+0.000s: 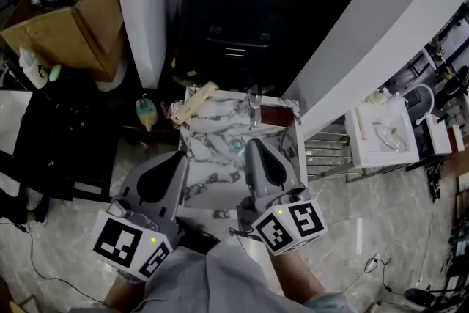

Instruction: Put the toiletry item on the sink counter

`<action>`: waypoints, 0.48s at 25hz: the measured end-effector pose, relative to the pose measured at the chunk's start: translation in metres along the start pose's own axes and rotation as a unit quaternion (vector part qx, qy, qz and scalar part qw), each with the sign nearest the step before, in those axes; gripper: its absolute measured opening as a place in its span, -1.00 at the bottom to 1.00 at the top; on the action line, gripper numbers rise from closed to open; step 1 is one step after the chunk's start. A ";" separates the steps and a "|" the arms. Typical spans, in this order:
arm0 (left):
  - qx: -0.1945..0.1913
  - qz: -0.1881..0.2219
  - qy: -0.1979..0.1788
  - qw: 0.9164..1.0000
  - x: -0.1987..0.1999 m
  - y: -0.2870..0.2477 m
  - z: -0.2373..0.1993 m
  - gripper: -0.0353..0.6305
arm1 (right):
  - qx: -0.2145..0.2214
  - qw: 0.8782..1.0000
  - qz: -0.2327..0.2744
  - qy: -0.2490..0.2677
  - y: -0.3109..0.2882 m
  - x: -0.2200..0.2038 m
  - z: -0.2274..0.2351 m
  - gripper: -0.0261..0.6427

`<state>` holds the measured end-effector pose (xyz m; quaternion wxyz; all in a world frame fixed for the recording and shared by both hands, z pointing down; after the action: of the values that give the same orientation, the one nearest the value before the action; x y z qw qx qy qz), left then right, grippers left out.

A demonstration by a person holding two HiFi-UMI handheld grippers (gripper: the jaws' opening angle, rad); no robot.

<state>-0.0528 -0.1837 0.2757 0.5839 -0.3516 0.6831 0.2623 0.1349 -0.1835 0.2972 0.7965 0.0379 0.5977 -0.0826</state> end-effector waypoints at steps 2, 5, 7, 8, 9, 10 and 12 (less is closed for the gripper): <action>-0.001 0.003 -0.002 1.000 0.002 0.001 0.004 -0.88 | 0.001 1.000 0.005 0.004 0.006 0.005 -0.001 -0.93; 0.002 0.007 -0.004 1.000 0.004 0.004 0.006 -0.88 | 0.002 1.000 0.011 0.012 0.013 0.009 -0.003 -0.93; 0.006 0.010 -0.006 1.000 0.006 0.005 0.006 -0.88 | 0.001 1.000 0.012 0.010 0.016 0.011 -0.003 -0.93; 0.007 0.011 -0.007 1.000 0.006 0.006 0.006 -0.88 | 0.002 1.000 0.013 0.008 0.017 0.011 -0.003 -0.93; 0.009 0.012 -0.008 1.000 0.007 0.007 0.005 -0.88 | 0.003 1.000 0.014 0.007 0.018 0.011 -0.003 -0.93; 0.011 0.013 -0.009 1.000 0.008 0.008 0.005 -0.88 | 0.003 1.000 0.014 0.006 0.019 0.011 -0.003 -0.93; 0.013 0.015 -0.011 1.000 0.008 0.009 0.006 -0.88 | 0.005 1.000 0.015 0.006 0.020 0.012 -0.003 -0.93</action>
<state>-0.0568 -0.1754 0.2660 0.5920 -0.3307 0.6853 0.2656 0.1391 -0.1642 0.2844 0.7937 0.0516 0.6016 -0.0738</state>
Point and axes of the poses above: the fingertips, and each gripper's own axes: y backward along the fingers, z to its right, x out of its top, the point moved 6 cm from there along y, backward along the fingers, and after that the axes turned 7 degrees about -x, right-handed, at the moved point
